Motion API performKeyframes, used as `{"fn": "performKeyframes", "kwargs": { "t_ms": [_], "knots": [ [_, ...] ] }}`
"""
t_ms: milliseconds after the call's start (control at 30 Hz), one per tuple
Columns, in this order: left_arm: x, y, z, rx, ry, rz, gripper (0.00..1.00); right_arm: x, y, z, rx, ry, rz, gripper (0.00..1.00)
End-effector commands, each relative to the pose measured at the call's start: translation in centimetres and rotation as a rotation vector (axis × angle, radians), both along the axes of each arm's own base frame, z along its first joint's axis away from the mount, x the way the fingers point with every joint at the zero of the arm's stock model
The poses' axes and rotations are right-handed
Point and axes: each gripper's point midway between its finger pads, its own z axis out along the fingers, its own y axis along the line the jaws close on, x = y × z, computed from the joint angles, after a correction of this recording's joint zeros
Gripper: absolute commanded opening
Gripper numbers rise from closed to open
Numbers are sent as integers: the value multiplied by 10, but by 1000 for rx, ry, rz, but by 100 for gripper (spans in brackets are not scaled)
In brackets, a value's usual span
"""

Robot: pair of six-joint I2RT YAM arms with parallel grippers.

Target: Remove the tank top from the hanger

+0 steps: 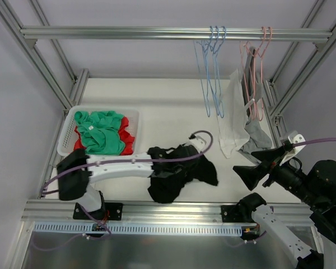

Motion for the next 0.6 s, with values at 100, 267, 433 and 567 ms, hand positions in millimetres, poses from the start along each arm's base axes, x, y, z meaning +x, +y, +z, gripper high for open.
{"fn": "performKeyframes", "kwargs": {
  "t_ms": [100, 267, 433, 567],
  "knots": [
    [51, 68, 172, -288, -262, 289, 0, 10, 1, 17, 47, -72, -24, 99],
    [78, 129, 252, -376, -359, 428, 0, 14, 2, 24, 73, -91, -41, 100],
    [104, 175, 319, -438, -453, 509, 0, 16, 5, 28, 88, -94, -35, 99],
    [128, 200, 327, -516, -383, 569, 0, 18, 6, 31, 100, -99, -33, 99]
  ]
}}
